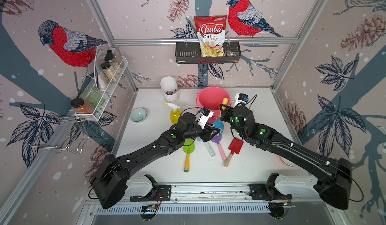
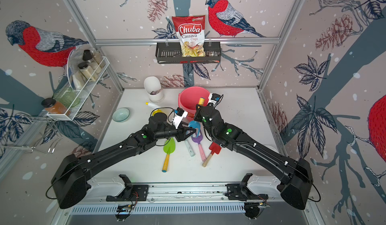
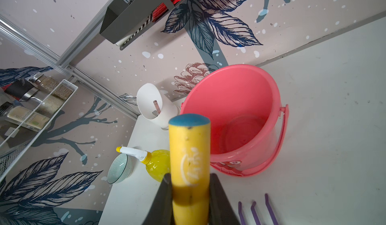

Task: Organize the gardening tools
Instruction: Pick up the gardening tool from the center of the board.

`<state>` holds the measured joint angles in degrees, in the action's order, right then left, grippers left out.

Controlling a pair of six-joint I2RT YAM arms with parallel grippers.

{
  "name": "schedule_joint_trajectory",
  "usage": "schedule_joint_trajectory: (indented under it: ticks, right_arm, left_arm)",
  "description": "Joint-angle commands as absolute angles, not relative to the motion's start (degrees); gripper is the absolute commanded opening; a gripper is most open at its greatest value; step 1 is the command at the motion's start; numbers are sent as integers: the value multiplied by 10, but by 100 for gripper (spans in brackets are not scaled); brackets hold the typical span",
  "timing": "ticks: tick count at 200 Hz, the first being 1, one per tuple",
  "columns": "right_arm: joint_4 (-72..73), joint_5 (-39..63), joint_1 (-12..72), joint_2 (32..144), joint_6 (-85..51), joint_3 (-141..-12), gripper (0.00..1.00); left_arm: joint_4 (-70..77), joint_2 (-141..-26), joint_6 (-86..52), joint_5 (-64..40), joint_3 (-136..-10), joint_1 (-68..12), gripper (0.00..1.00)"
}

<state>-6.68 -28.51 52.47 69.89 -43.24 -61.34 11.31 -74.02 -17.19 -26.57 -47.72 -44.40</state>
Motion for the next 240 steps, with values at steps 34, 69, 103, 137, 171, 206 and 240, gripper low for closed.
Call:
schedule_joint_trajectory:
  ticks: [34, 69, 103, 137, 171, 206, 240]
  right_arm:
    - [-36, -292, 527, 699, -434, -608, 0]
    - [-54, -294, 526, 688, -407, -595, 41]
    - [-88, -282, 498, 626, -340, -570, 90]
    - [-136, -248, 482, 566, -150, -568, 100]
    - [-174, -257, 517, 537, 53, -543, 100]
    - [-120, -415, 629, 529, 242, -460, 100]
    - [23, -502, 687, 543, 419, -385, 100]
  left_arm:
    - [112, -741, -174, -250, -488, -444, 13]
    - [64, -736, -152, -232, -506, -444, 0]
    - [-1, -733, -118, -223, -520, -437, 0]
    - [-48, -731, -91, -242, -529, -416, 0]
    - [-112, -739, -57, -266, -563, -398, 0]
    - [-196, -765, -16, -285, -618, -397, 0]
    - [-279, -791, 17, -311, -656, -398, 0]
